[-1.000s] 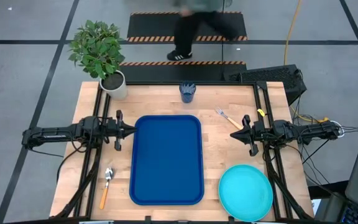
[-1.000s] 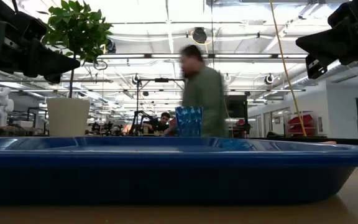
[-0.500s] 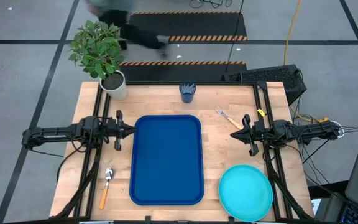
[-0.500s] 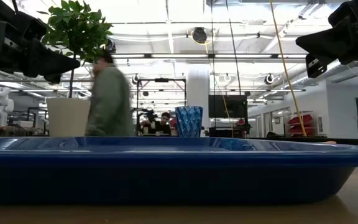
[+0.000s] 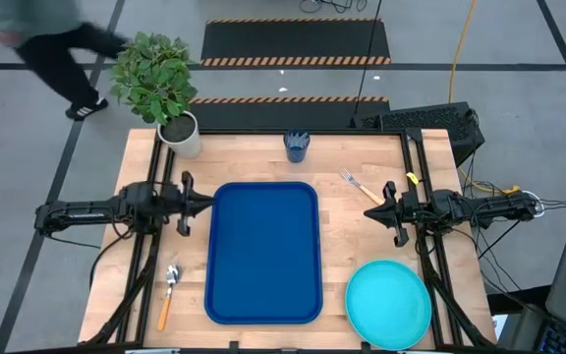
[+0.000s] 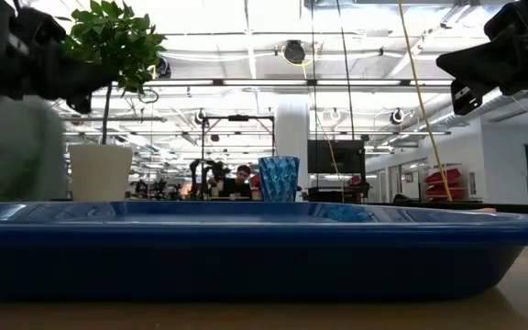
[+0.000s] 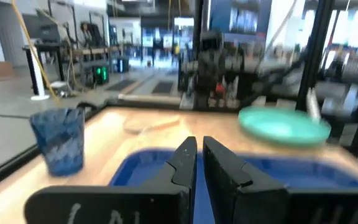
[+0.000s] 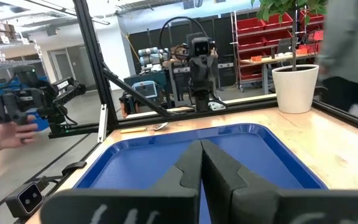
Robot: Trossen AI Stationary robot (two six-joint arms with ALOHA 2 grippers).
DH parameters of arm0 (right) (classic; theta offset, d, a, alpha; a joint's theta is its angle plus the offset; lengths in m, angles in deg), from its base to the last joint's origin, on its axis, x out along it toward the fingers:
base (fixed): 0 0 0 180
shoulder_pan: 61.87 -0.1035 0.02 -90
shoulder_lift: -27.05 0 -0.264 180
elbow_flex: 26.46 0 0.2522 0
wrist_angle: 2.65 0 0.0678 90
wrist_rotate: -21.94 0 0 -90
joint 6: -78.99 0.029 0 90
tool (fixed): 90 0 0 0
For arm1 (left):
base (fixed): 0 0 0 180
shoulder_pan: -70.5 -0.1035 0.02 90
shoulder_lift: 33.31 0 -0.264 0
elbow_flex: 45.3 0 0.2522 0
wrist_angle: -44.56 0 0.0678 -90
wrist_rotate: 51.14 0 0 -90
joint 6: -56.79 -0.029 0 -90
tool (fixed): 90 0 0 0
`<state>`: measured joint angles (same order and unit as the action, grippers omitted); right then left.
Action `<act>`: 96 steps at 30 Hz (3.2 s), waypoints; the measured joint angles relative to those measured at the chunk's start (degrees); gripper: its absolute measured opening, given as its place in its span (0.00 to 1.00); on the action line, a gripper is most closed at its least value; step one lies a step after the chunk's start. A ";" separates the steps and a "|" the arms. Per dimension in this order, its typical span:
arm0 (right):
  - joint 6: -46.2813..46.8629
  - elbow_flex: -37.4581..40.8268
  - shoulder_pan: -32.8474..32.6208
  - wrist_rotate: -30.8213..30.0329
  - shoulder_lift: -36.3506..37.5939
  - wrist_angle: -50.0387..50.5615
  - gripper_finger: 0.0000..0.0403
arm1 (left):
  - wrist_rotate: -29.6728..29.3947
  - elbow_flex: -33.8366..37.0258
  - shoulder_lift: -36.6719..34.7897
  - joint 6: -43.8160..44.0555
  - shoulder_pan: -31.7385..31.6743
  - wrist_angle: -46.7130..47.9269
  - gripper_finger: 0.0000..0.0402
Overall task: Pick and place plate/cup/fork/spoon on tray
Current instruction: Prepare the blue serving tray
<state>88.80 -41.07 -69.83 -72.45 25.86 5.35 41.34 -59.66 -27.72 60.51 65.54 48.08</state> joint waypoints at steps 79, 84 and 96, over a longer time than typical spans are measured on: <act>-5.05 -0.01 0.03 -5.83 -2.92 2.97 0.00 | 5.16 -48.79 76.18 77.82 13.82 66.51 0.52; -4.28 -0.01 0.03 -5.83 -3.92 2.98 0.00 | 2.53 -47.62 78.26 76.98 13.47 63.42 0.52; -4.03 -0.01 0.03 -5.90 -4.14 2.99 0.00 | 5.00 -40.25 80.08 73.64 12.50 54.95 0.52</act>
<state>84.76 -41.09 -69.80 -78.35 21.72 8.34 46.34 -99.90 52.36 134.15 78.03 103.03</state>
